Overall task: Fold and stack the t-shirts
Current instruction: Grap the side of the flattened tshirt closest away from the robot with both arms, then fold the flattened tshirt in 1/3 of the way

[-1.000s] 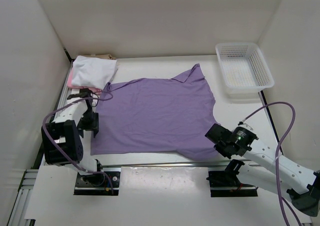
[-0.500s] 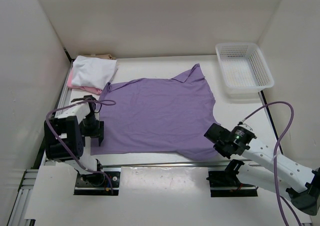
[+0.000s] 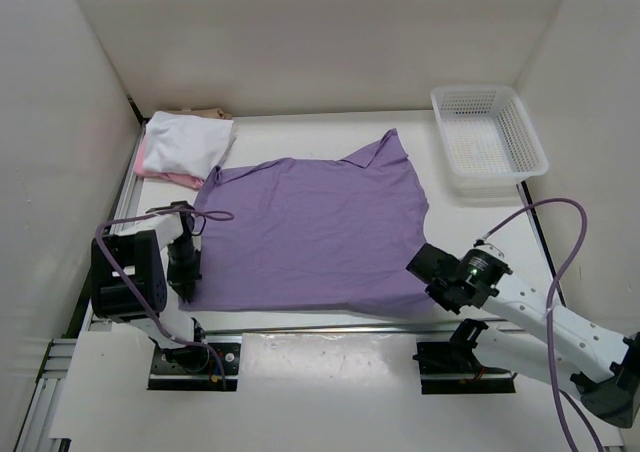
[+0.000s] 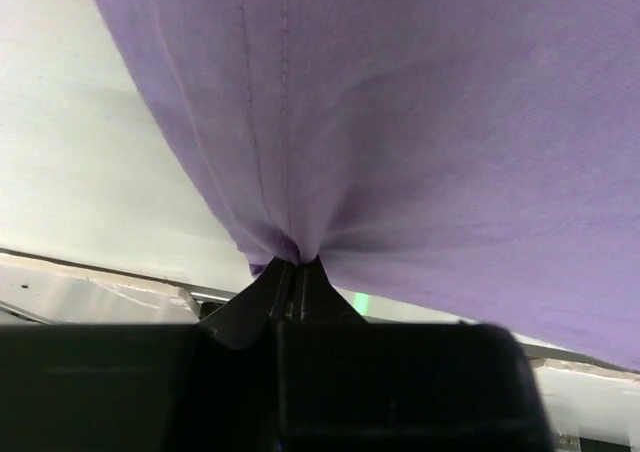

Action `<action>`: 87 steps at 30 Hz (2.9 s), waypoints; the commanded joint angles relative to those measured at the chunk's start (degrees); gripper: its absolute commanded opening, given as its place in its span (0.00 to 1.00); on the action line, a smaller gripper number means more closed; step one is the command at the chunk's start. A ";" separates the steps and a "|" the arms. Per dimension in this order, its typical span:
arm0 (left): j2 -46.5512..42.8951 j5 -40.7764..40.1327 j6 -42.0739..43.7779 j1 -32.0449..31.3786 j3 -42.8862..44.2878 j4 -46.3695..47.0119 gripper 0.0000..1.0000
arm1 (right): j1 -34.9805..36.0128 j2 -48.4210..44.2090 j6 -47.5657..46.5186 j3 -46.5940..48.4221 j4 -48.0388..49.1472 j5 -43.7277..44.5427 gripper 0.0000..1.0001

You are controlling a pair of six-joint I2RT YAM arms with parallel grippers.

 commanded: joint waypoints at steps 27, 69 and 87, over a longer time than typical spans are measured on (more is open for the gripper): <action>24.70 3.34 -0.05 -1.84 45.38 -13.19 0.10 | -30.74 36.82 -51.16 29.45 36.00 2.58 0.00; 21.98 9.41 -0.05 4.84 33.07 -1.32 0.76 | -31.26 27.19 -51.70 10.80 29.55 -16.04 0.68; 24.09 10.20 -0.05 3.17 30.79 -0.80 0.10 | -48.66 26.02 -50.29 -11.14 57.62 -30.56 0.49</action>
